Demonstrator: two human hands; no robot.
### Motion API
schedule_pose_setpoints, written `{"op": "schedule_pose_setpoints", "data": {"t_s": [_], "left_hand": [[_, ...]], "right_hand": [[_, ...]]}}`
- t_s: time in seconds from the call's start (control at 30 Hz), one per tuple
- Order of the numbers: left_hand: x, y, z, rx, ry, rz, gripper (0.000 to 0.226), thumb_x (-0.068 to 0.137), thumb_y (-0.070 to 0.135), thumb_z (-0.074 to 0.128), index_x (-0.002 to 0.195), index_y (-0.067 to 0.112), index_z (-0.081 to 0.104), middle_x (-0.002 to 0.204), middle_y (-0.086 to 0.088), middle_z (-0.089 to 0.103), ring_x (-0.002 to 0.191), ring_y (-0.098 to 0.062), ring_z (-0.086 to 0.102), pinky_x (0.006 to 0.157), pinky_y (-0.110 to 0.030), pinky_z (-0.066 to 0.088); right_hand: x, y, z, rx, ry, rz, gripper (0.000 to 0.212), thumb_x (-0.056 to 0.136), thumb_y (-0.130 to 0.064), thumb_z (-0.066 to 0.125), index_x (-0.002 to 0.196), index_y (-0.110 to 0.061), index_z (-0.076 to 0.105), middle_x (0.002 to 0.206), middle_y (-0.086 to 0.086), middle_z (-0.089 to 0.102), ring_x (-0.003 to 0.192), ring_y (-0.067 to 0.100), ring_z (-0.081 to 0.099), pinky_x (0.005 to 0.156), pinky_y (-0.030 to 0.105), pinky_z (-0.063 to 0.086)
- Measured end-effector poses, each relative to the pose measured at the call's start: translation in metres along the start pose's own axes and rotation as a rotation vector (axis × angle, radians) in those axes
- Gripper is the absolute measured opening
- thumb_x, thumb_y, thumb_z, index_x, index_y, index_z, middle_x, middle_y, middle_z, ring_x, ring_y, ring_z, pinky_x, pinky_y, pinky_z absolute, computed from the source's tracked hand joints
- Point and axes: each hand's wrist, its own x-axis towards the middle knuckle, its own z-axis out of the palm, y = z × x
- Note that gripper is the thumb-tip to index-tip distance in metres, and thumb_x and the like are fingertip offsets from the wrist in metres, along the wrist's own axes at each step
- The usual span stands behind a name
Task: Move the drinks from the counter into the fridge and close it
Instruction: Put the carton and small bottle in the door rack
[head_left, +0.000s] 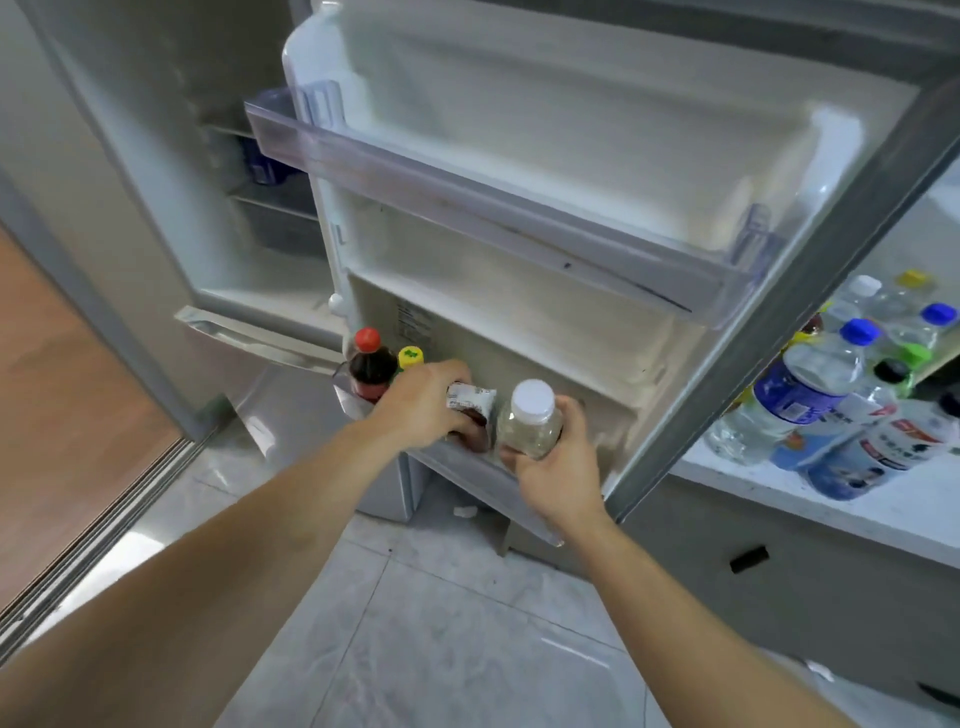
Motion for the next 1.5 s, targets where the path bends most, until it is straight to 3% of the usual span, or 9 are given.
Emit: {"op": "schedule_pose_setpoints", "data": {"t_s": [0.07,0.23,0.33,0.53,0.67,0.97,1.1,1.33,1.5], "left_hand": [[0.008,0.0,0.0,0.082,-0.082,0.02,0.048,0.056,0.023,0.093,0.08,0.024,0.051,0.081,-0.003,0.064,0.078,-0.025,0.06,0.06,-0.03,0.041],[0.028,-0.009,0.005,0.295,-0.197,0.076,0.031,0.078,0.008,0.075,0.105,0.018,0.064,0.107,-0.008,0.068,0.097,-0.026,0.064,0.073,-0.027,0.045],[0.036,-0.007,0.003,0.4,-0.236,0.133,0.043,0.083,0.013,0.073,0.123,0.019,0.06,0.12,-0.011,0.063,0.109,-0.028,0.06,0.087,-0.034,0.049],[0.036,-0.006,0.001,0.415,-0.237,0.165,0.043,0.079,0.004,0.072,0.119,0.021,0.065,0.117,-0.005,0.068,0.101,-0.024,0.065,0.075,-0.027,0.049],[0.033,-0.005,-0.002,0.384,-0.203,0.19,0.039,0.082,0.005,0.069,0.118,0.02,0.066,0.116,-0.006,0.069,0.105,-0.027,0.062,0.085,-0.035,0.052],[0.029,0.0,0.009,0.384,-0.204,0.212,0.05,0.084,0.0,0.063,0.128,0.024,0.063,0.13,-0.002,0.063,0.115,-0.026,0.059,0.088,-0.028,0.047],[0.025,-0.006,0.01,0.361,-0.211,0.217,0.053,0.084,0.001,0.064,0.133,0.022,0.059,0.132,-0.006,0.06,0.119,-0.026,0.055,0.095,-0.035,0.049],[0.003,-0.014,0.017,0.183,-0.065,0.246,0.06,0.085,-0.006,0.063,0.139,0.016,0.054,0.141,-0.007,0.049,0.132,-0.027,0.043,0.108,-0.04,0.039],[-0.022,-0.013,0.03,-0.033,0.278,0.246,0.047,0.088,0.002,0.066,0.132,0.013,0.058,0.131,-0.005,0.055,0.124,-0.022,0.048,0.102,-0.028,0.039]], "right_hand": [[0.004,0.002,0.002,-0.048,-0.013,0.062,0.07,0.071,-0.003,0.081,0.114,-0.036,0.036,0.109,-0.002,0.061,0.1,0.017,0.062,0.086,0.029,0.053],[0.009,0.004,0.0,-0.158,-0.031,0.197,0.06,0.076,-0.017,0.079,0.119,-0.024,0.039,0.109,-0.003,0.065,0.103,0.019,0.063,0.082,0.024,0.045],[0.013,-0.002,-0.008,-0.172,-0.032,0.195,0.063,0.077,-0.022,0.082,0.126,-0.022,0.042,0.117,-0.003,0.063,0.111,0.019,0.058,0.095,0.029,0.046],[0.011,-0.007,-0.008,-0.156,-0.009,0.208,0.06,0.073,-0.022,0.086,0.122,-0.023,0.05,0.115,-0.002,0.066,0.112,0.021,0.06,0.102,0.038,0.048],[0.006,-0.007,-0.006,-0.128,0.009,0.198,0.058,0.074,-0.021,0.086,0.12,-0.024,0.051,0.108,-0.01,0.066,0.106,0.015,0.061,0.092,0.027,0.046],[0.004,-0.008,0.001,-0.108,0.012,0.198,0.056,0.073,-0.024,0.086,0.117,-0.022,0.051,0.109,-0.006,0.066,0.105,0.017,0.062,0.088,0.028,0.047],[0.002,-0.006,0.007,-0.129,-0.002,0.188,0.067,0.076,-0.023,0.084,0.132,-0.023,0.047,0.126,0.002,0.059,0.115,0.019,0.057,0.099,0.029,0.045],[-0.002,-0.005,0.005,-0.135,0.02,0.146,0.074,0.079,-0.024,0.082,0.14,-0.025,0.039,0.132,-0.001,0.056,0.122,0.018,0.052,0.101,0.025,0.04],[-0.021,-0.003,0.001,-0.111,0.136,0.059,0.071,0.084,-0.026,0.076,0.145,-0.028,0.038,0.141,-0.004,0.045,0.122,0.004,0.043,0.104,0.02,0.032]]}}
